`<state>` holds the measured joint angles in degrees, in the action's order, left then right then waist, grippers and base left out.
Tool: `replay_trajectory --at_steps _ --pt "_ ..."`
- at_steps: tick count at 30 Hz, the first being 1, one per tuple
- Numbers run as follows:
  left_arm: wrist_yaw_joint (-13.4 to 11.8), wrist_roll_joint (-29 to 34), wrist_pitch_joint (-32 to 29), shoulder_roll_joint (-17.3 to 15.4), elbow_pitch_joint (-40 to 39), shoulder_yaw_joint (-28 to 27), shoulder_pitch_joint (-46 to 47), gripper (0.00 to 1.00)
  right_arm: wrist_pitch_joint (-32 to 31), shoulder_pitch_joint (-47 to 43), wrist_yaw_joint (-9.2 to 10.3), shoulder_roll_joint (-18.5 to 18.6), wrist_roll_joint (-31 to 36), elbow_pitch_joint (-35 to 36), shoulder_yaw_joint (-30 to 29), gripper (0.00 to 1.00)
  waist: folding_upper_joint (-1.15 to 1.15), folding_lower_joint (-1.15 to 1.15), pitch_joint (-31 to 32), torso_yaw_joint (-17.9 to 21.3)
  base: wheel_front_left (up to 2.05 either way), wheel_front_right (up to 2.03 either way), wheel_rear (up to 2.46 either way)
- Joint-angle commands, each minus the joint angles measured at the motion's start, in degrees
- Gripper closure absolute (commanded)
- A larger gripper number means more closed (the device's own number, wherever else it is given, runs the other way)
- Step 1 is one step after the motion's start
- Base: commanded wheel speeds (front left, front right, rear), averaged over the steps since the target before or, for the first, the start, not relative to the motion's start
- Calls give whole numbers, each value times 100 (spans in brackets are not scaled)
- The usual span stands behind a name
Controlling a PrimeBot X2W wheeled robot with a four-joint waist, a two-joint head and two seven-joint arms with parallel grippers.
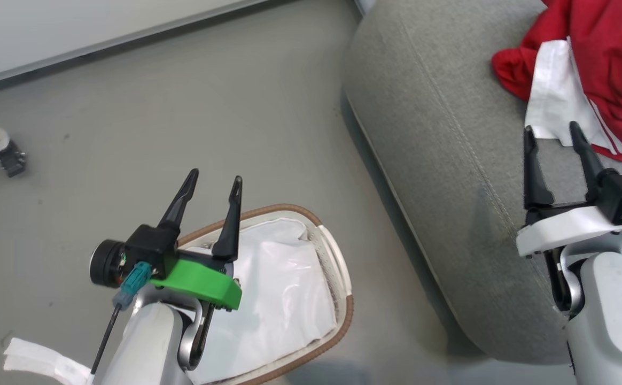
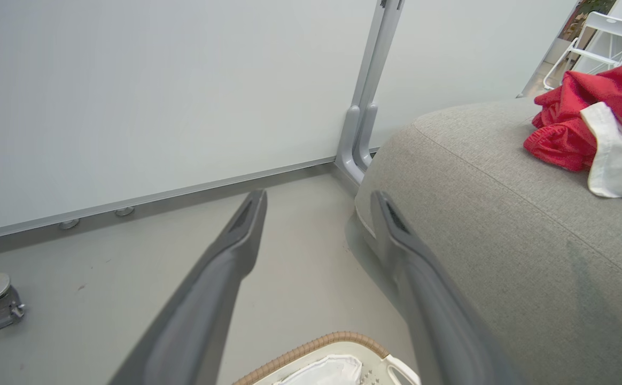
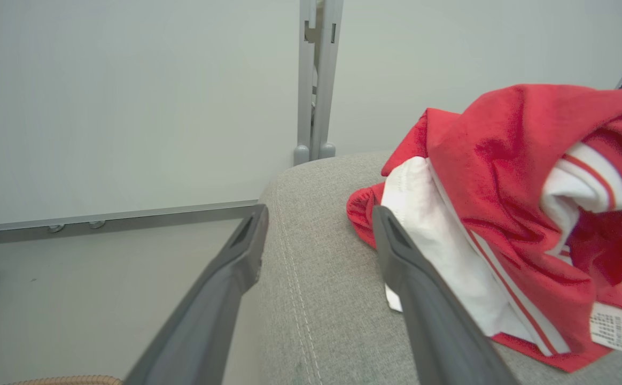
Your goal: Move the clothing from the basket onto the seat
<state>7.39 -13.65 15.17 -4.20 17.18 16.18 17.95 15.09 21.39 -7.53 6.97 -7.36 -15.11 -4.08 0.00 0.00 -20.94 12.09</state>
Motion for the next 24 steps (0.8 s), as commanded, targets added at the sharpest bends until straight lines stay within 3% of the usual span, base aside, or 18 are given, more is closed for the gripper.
replay_trajectory --at_steps 1,13,24 --pt "19 45 -4 32 30 -113 -155 0 9 -133 8 -11 -27 31 67 0 0 0 339 -407 0 0 0" --pt "18 163 -5 125 174 -963 -798 0 9 -454 8 -232 -61 -152 535 0 0 0 950 -1235 0 0 0" --pt "-12 63 -5 128 283 -1346 -1347 0 9 -1019 8 -358 -98 -349 662 0 0 0 1522 -1466 0 0 0"
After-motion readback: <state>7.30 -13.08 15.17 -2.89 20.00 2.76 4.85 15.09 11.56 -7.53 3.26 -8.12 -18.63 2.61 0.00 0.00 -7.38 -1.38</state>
